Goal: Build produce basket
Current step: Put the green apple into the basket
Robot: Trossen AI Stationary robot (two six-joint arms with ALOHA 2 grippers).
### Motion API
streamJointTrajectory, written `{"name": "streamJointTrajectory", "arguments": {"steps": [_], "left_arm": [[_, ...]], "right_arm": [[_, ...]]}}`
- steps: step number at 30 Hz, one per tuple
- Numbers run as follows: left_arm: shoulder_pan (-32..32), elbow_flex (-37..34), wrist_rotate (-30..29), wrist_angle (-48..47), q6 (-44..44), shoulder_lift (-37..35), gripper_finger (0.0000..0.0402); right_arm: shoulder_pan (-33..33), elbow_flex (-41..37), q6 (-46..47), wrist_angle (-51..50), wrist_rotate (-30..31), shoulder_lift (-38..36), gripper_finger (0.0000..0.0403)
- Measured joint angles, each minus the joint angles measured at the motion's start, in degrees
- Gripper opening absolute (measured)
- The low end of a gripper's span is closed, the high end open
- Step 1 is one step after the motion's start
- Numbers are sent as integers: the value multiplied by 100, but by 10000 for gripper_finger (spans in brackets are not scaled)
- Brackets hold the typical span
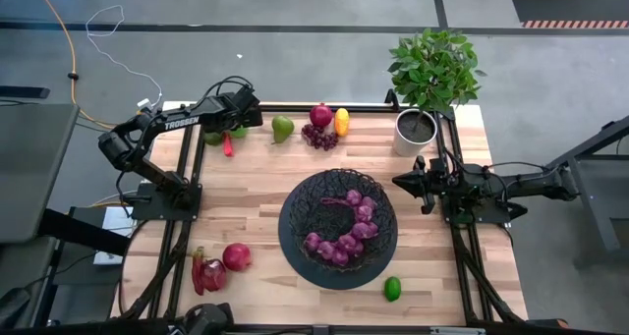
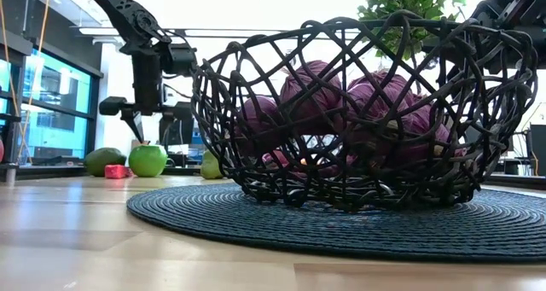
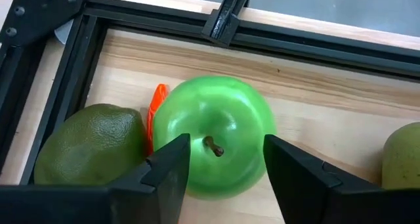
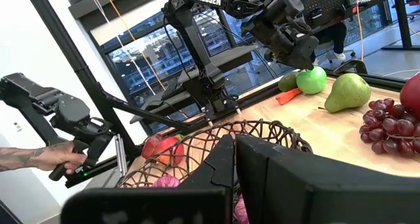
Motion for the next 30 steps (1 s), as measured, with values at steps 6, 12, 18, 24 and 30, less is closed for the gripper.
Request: {"name": "streamJointTrajectory", "arguments": {"steps": [6,12,18,24,30], "left_arm": [[0,0,-7,-2,-17,0,124],[0,-1,-22,-24,-12,0,90],[0,1,-108,-112,4,0,79],[-2,-1,-234,-223,-13,0,78],[-2,1,-232,-236,-130,0,78]], "right_arm": [[-2,0,0,0,1,0,0],[-1,1,-2,0,-1,0,0],[0,2,0,0,-1,-2,0],[0,0,0,0,-1,0,0],[-2,1,0,0,0,0,0]]}}
